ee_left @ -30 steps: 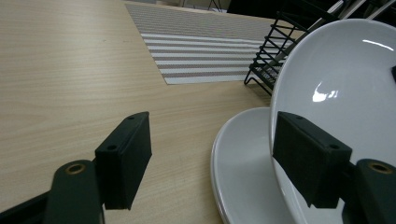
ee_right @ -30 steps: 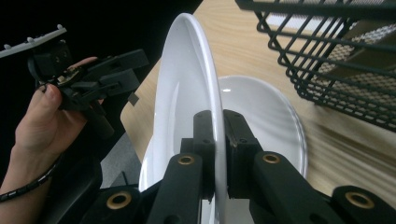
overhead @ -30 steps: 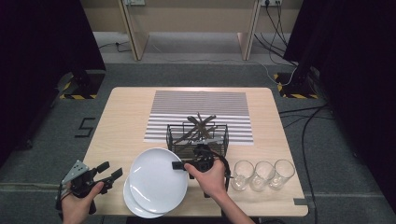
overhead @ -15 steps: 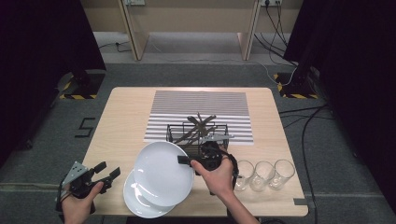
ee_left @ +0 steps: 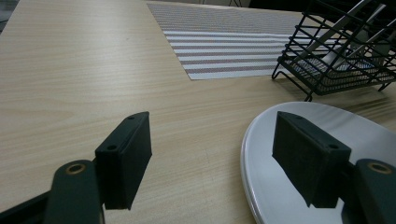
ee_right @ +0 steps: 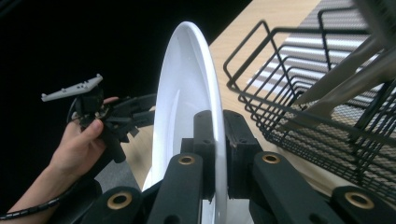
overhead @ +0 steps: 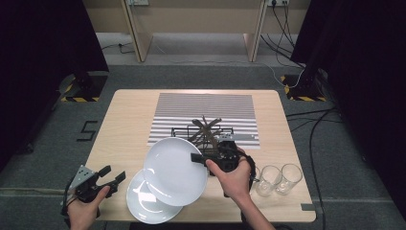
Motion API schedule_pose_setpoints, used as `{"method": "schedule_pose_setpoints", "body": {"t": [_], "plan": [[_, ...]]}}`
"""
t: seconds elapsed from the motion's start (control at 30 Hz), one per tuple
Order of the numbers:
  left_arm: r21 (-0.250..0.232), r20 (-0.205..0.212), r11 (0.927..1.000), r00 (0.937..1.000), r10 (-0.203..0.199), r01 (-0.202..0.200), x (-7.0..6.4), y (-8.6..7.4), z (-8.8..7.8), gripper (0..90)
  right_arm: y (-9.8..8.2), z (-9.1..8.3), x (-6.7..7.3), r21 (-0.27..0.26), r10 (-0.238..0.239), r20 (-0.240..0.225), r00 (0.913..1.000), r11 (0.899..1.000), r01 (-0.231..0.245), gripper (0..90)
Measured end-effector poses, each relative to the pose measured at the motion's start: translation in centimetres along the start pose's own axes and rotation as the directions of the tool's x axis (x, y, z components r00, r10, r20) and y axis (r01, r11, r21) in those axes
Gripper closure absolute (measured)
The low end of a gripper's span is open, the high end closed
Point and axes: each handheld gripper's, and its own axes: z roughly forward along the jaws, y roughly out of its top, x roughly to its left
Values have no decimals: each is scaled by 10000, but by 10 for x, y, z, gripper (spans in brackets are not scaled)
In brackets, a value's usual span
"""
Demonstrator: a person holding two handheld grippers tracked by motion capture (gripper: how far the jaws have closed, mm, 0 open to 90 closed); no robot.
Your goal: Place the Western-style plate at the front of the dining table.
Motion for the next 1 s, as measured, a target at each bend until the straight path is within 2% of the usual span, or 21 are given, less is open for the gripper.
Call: {"method": "schedule_pose_setpoints", "body": {"t": [0.2, 0.37, 0.8, 1.0], "plan": [[-73, -167, 9996, 9995, 261, -262, -4, -2, 2, 280, 4, -8, -2, -274, 84, -39, 10000, 9996, -86, 852], [-50, -186, 9997, 9995, 258, -259, -6, -5, 4, 280, 4, -9, -5, -456, 129, 61, 9999, 9989, -126, 852], [-92, -337, 9995, 9989, 311, -314, -6, -10, 7, 283, 8, -21, -11, -849, 468, -212, 9987, 9952, -485, 853], [-31, -354, 9995, 9989, 298, -299, -5, -11, 8, 284, 11, -24, -12, -874, 447, -172, 9988, 9951, -461, 853]]}}
